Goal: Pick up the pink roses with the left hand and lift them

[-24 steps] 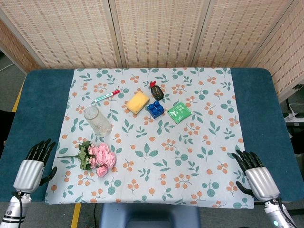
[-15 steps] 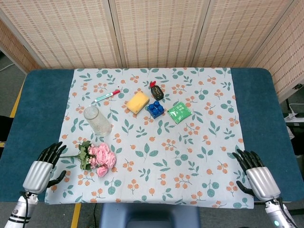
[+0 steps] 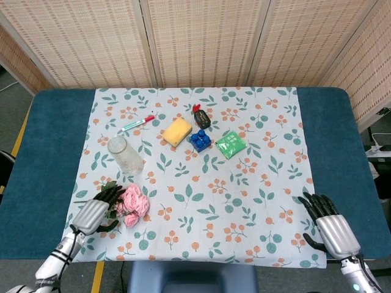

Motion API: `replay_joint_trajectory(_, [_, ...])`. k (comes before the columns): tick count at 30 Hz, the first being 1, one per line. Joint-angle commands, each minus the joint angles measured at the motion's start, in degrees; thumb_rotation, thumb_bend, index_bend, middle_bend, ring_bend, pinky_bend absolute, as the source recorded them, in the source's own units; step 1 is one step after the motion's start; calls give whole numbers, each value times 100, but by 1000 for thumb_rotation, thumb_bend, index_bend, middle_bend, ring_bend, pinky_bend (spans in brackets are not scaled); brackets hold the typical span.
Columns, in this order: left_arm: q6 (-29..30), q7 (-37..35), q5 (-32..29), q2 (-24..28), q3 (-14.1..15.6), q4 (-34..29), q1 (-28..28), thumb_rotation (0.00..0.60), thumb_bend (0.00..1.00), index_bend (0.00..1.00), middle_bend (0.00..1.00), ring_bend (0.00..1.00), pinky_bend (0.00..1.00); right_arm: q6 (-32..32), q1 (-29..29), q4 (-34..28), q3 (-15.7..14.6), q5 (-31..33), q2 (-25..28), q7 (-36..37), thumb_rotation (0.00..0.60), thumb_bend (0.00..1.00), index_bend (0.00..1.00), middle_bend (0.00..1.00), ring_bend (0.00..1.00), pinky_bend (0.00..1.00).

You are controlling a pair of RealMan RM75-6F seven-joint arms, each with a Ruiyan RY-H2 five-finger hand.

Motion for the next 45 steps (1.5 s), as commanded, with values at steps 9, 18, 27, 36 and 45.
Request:
replay_joint_trajectory(9, [-246,1131,-762,-515,-302,266,-389,600,335,1,29,20,171,-235,98,-14,-40,43,45,139,600,213,0,0,0,0])
replay_joint_trajectory(18, [122,1533,-992,-1011,-404,776,-386,600,438,417,474,376,275,-184,83,-54,-60,-5,104,198,600,213,0,0,0,0])
replay_joint_trajectory(27, [1216,249,-291,-1220,-465,1212,-145,600,506,575,650,494,368,-140,67,-59,-62,-24,130,230,600,213,0,0,0,0])
replay_joint_trajectory(36, [2801,-4279,-176,-669,-1398,334,352,600,510,601,689,499,367,-213,92,-61,-77,-17,119,228,600,213,0,0,0,0])
replay_joint_trajectory(45, [2100,-6458,-1076,345,-2705,-793,49,600,513,598,692,481,354,-261,109,-61,-76,12,102,173,600,213,0,0,0,0])
